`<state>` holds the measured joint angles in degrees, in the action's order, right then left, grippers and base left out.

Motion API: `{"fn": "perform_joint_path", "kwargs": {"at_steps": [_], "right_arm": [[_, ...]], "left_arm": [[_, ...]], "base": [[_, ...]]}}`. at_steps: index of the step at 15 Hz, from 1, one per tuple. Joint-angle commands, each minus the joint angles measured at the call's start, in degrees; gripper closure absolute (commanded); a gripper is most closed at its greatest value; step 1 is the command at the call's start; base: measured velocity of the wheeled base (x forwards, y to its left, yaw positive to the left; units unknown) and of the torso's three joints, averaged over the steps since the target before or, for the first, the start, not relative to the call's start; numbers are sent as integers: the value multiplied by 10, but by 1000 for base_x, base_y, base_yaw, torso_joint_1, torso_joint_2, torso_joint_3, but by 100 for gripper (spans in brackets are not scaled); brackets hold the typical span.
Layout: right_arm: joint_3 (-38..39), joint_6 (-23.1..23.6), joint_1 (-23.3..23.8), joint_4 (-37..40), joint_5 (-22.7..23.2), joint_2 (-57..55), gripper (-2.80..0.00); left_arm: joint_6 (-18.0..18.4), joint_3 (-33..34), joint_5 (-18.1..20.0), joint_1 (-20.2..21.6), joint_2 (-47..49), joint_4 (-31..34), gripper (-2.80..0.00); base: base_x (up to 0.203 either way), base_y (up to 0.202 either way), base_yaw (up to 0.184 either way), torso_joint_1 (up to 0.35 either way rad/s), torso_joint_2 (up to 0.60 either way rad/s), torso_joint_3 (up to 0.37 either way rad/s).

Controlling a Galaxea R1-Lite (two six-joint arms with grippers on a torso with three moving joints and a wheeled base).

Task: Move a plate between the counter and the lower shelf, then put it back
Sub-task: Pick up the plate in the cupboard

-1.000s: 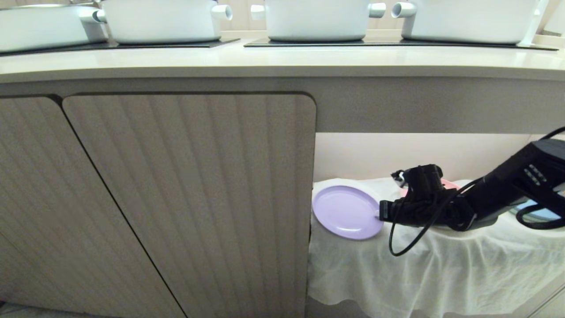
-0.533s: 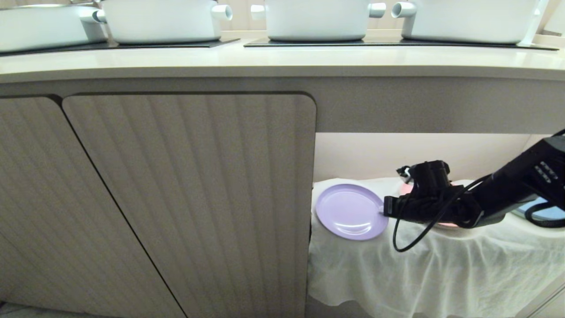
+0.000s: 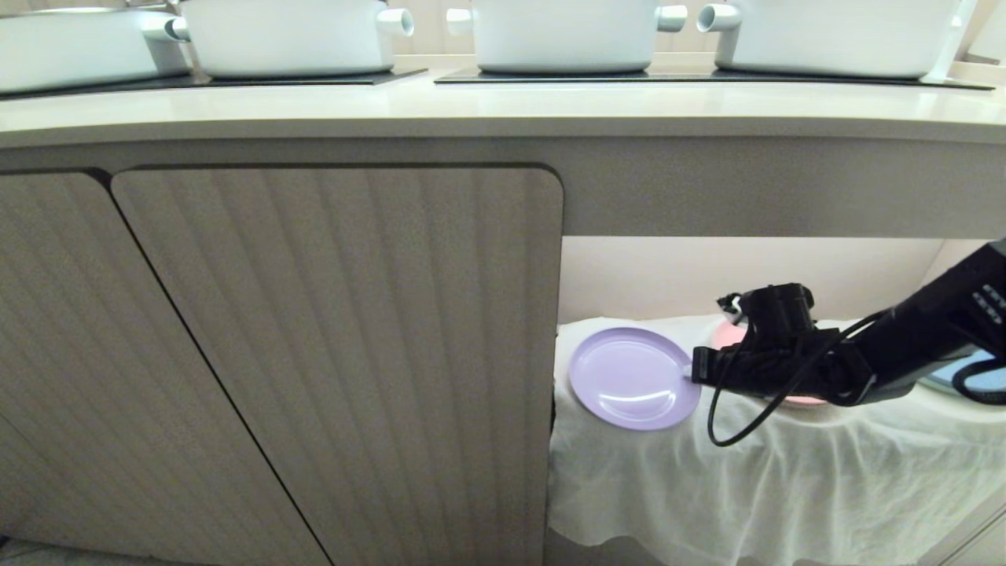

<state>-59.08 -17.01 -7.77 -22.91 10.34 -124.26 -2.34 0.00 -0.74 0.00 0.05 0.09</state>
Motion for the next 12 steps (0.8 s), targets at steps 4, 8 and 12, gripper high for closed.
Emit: {"fn": "perform_joint_path", "kwargs": {"at_steps": [4,8,12], "right_arm": [[31,-8,8,-4,4,28,0],[78,-8,8,-9,6,46,0],[96,-7,8,-9,31,75,0]], "left_arm": [[0,0,0,0,0,0,0],[-1,0,0,1,0,0,0],[0,0,0,1,0,0,0]], "base": [[0,0,0,0,0,0],[0,0,0,0,0,0],[0,0,0,0,0,0]]}}
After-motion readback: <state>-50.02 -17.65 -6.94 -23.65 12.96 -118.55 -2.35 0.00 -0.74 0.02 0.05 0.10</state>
